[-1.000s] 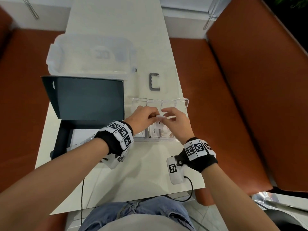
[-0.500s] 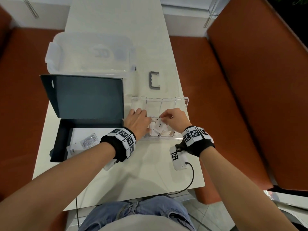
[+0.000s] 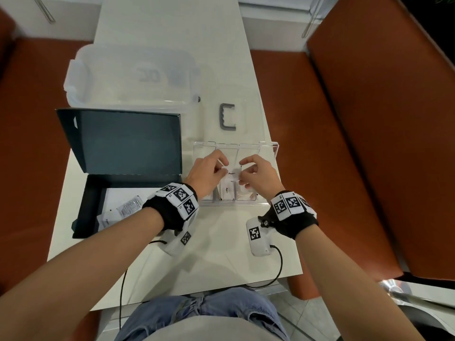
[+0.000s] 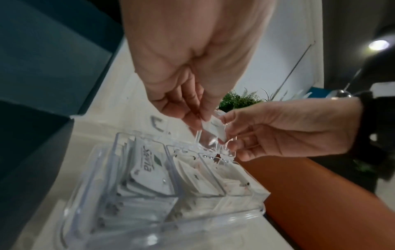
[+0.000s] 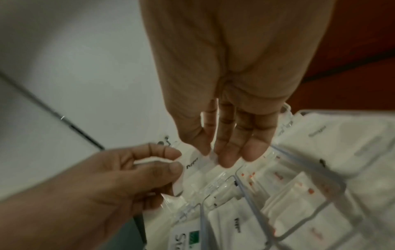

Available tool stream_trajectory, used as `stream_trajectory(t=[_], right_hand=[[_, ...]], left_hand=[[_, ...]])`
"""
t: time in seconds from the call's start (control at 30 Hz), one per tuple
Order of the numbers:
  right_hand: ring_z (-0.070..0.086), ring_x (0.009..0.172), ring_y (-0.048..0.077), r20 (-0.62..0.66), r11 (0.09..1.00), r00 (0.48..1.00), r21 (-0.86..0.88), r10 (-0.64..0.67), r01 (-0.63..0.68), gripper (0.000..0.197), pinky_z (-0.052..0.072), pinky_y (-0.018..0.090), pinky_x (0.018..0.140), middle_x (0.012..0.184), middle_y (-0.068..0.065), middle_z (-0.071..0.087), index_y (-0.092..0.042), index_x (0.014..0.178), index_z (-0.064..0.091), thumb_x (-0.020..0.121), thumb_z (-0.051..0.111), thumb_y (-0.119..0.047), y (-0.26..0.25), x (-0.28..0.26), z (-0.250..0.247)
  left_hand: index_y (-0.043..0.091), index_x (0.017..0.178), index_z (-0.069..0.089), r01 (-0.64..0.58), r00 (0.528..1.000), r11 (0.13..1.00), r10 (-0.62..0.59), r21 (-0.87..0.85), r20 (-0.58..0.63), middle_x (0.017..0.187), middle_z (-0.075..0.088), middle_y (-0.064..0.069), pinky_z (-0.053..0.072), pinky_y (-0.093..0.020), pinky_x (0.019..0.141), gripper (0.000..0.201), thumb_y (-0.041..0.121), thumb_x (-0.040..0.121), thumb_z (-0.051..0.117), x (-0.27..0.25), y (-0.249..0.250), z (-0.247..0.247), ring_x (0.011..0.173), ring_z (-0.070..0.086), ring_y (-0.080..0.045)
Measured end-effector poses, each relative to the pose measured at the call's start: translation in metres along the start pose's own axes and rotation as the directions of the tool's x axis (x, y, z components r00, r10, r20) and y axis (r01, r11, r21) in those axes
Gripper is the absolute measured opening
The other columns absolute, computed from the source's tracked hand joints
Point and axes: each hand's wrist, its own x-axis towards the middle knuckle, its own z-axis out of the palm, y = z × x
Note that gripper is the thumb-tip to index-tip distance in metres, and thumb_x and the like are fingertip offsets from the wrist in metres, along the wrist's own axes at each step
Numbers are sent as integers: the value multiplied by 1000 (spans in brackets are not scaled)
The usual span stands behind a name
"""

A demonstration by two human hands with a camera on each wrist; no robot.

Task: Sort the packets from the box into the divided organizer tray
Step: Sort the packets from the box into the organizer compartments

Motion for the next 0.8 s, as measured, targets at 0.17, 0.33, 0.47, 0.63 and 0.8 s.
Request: stream_trajectory(t=[0.17, 0.33, 0.47, 0.63, 0.8], right_hand=[[61, 75, 11, 56, 958, 987, -238, -150, 159, 12, 46, 17, 65, 83, 1, 69, -16, 94, 70, 83, 70, -20, -4, 0, 0], [65, 61, 13, -4, 1000, 1000, 29, -3, 3, 13, 54, 23, 60, 78, 7, 71, -8, 93, 67, 82, 74, -12, 1, -3, 2], [64, 59, 7, 41, 998, 999, -66, 2, 1, 8, 48, 11, 52, 78, 5, 69, -8, 93, 68, 85, 68, -10, 7, -5, 4], [59, 72, 13, 46, 956, 998, -287, -53, 64, 13, 39, 6, 58, 78, 6, 67, -9, 96, 71, 84, 66, -7, 10, -4, 9], [57, 92, 19, 173, 840, 968, -486, -179, 242, 19, 43, 20, 78, 102, 5, 64, -14, 102, 72, 83, 68, -10, 12, -7, 21]], left_hand=[[20, 98, 64, -123, 984, 989, 110, 86, 143, 86, 66, 1, 45, -21, 67, 10, 13, 95, 58, 9, 5, -4, 81, 64, -20], [15, 100, 61, 94, 995, 989, -90, -110, 42, 81, 71, -5, 50, -19, 64, 19, 14, 85, 72, 11, 2, -2, 75, 67, -15], [11, 88, 67, 138, 985, 990, -138, 3, 107, 70, 70, -8, 48, -20, 59, 5, 9, 85, 70, 14, -1, -1, 62, 65, -13], [8, 89, 69, 156, 973, 967, -186, 201, 139, 76, 68, -7, 56, -31, 75, 3, 6, 87, 68, 17, -5, 8, 74, 70, -23], [14, 88, 68, 126, 979, 924, -174, 361, 102, 81, 63, -2, 55, -37, 76, 7, 21, 88, 69, 13, -3, 15, 81, 66, -26]])
